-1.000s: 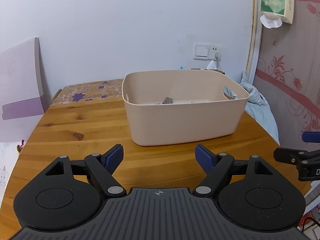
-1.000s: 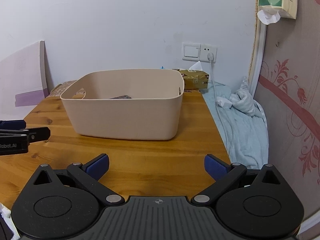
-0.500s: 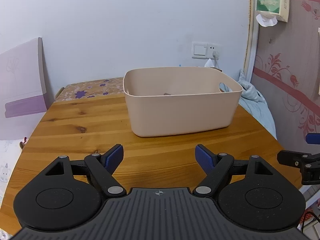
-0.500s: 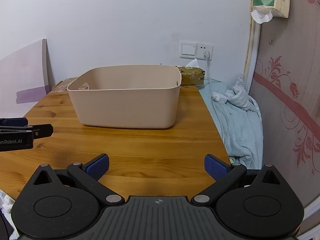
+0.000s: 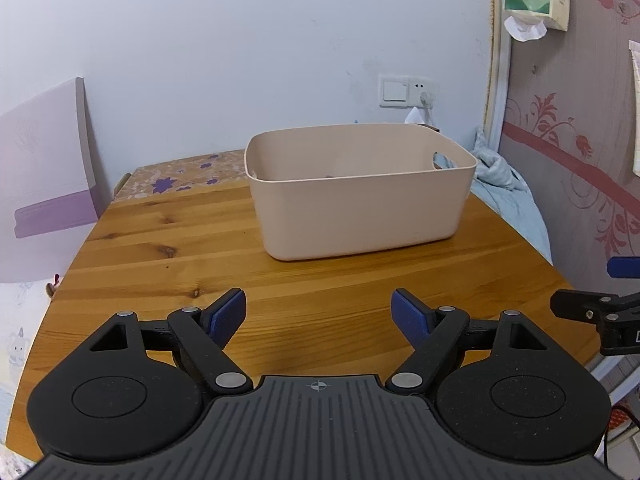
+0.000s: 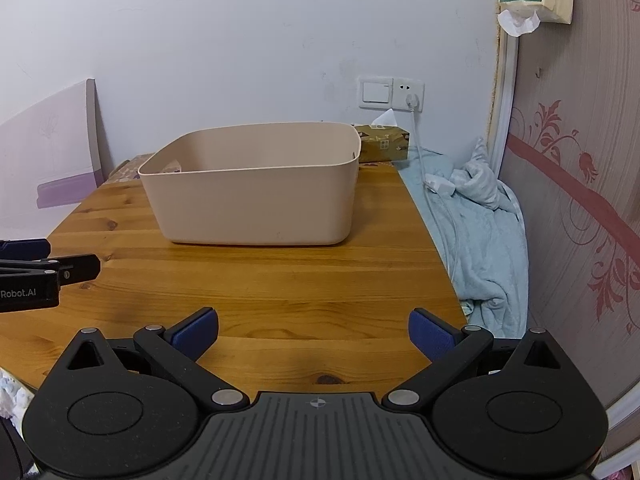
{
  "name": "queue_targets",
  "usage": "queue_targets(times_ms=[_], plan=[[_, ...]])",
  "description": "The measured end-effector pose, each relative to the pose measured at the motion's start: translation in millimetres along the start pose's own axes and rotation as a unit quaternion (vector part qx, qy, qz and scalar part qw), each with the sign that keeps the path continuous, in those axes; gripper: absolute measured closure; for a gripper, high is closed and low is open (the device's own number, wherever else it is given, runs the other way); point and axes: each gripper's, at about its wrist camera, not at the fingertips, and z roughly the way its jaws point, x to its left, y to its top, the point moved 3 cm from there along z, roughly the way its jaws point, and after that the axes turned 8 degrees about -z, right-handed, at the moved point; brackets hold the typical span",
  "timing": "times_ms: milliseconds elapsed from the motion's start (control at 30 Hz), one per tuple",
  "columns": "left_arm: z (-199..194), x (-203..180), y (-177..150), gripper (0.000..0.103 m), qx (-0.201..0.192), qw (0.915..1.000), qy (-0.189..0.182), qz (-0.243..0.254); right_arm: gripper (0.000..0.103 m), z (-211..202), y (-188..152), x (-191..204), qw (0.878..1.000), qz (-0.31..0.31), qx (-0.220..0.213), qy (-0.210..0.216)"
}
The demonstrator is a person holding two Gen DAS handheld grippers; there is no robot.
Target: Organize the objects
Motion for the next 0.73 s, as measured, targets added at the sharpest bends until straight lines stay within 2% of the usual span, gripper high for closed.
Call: queue_targets(times_ms=[600, 733], plan=[[9, 2, 2, 0.017, 0.006, 0.9999, 0.009, 0.004, 0.0, 14, 1, 2, 1.0, -0.008, 0.016, 0.008], [15, 6, 4, 0.017, 0.012, 0.9998, 0.009, -0.009, 0.0, 20, 1, 1, 1.0, -0.008, 0.023, 0.008]])
